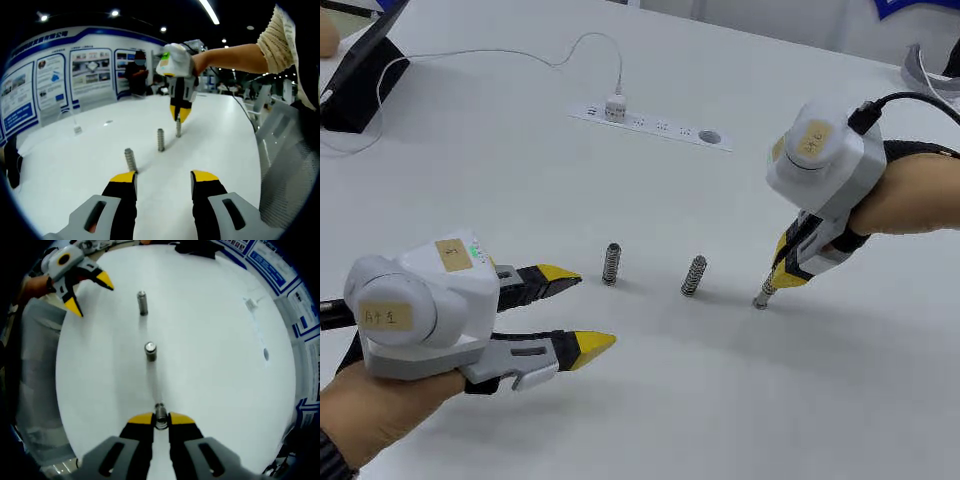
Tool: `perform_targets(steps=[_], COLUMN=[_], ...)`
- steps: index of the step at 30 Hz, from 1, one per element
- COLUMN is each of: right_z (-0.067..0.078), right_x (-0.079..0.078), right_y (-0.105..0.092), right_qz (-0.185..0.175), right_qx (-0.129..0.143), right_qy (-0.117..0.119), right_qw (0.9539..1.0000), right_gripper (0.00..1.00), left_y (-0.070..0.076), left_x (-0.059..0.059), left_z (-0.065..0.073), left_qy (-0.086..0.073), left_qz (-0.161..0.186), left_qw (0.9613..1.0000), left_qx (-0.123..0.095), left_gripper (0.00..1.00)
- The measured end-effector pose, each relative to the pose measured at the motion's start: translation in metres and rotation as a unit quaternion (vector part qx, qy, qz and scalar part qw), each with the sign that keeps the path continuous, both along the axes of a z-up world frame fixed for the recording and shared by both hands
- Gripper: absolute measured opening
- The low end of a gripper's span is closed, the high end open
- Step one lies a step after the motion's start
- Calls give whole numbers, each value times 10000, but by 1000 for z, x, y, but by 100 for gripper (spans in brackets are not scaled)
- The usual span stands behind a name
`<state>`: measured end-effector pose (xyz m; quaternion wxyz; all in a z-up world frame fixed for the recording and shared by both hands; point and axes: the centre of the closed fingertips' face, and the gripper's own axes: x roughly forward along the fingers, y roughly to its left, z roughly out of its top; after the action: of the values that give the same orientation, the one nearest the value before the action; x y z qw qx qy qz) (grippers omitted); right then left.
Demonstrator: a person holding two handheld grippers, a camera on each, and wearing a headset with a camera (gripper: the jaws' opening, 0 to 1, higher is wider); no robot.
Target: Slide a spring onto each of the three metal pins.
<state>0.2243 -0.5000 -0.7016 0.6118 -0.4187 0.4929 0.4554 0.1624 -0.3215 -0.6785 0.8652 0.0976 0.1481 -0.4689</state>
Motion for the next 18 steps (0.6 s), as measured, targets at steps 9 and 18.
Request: perform_targets(steps=[9, 18], right_z=[-10, -18], right_x=[1, 0], right_y=[1, 1], right_qz=[-57, -105], right_qx=[-31, -87], right_qy=[-10, 13], right_qw=[10000, 9999], right_gripper=[12, 13], left_y=[0, 1], left_x=[1, 2], left_z=[0, 0], left_qy=[-13, -22], left_qz=[-20, -7], left_qw=[10000, 10000], left_qx=[7, -1], left_gripper=[44, 44])
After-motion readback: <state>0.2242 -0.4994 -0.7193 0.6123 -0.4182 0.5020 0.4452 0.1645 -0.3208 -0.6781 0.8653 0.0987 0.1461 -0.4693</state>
